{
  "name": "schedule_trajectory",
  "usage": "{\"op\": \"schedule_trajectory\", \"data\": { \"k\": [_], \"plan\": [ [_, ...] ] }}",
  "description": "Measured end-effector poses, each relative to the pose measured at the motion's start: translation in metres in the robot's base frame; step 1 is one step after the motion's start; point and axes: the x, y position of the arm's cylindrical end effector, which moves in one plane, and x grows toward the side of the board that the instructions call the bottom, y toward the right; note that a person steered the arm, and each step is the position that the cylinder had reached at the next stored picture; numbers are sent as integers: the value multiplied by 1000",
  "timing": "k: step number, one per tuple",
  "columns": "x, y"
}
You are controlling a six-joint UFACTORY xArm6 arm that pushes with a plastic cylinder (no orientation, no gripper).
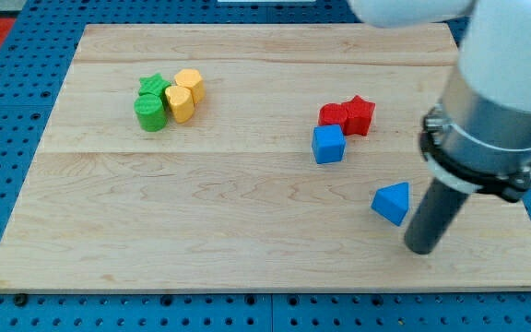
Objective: Push the blue triangle into the red circle
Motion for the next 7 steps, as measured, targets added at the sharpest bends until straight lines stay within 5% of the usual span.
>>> {"op": "schedule_trajectory", "data": {
  "k": [3, 6, 7],
  "plan": [
    [-91, -32],
    [-23, -27],
    [-41, -52]
  ]
}}
